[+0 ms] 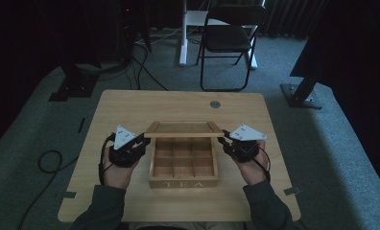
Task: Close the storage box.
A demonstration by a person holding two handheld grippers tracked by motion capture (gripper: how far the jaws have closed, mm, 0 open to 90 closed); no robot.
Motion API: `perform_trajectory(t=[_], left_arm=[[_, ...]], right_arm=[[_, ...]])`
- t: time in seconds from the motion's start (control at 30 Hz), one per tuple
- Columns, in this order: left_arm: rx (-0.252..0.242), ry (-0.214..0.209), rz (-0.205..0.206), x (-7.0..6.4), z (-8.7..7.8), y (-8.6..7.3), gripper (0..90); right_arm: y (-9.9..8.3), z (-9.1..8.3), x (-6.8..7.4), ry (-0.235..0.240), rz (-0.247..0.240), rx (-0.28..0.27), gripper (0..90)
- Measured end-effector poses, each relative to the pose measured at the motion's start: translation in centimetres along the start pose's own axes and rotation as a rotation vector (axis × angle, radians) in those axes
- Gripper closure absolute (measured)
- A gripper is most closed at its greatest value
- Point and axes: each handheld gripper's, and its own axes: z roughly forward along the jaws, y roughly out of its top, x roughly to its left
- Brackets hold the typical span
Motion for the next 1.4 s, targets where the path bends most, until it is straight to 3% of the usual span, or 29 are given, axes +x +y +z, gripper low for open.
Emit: perform_trajectory(t=[0.17, 0.57, 1.4], left_arm=[[-0.006, -0.004, 0.0, -0.1, -0.3, -0.2, 75.9], [-0.028, -0.007, 0.004, -0.7, -1.4, -0.4, 75.4], [-0.028, -0.017, 0.003, -1.3, -2.3, -1.1, 72.8]], right_arm=[[0.1, -0.2, 0.4, -0.013, -0.026, 0.006, 71.4], [-0.1, -0.9, 0.7, -0.008, -0.015, 0.001, 71.4], [-0.9, -2.0, 1.5, -0.004, 0.01, -0.024, 69.4]])
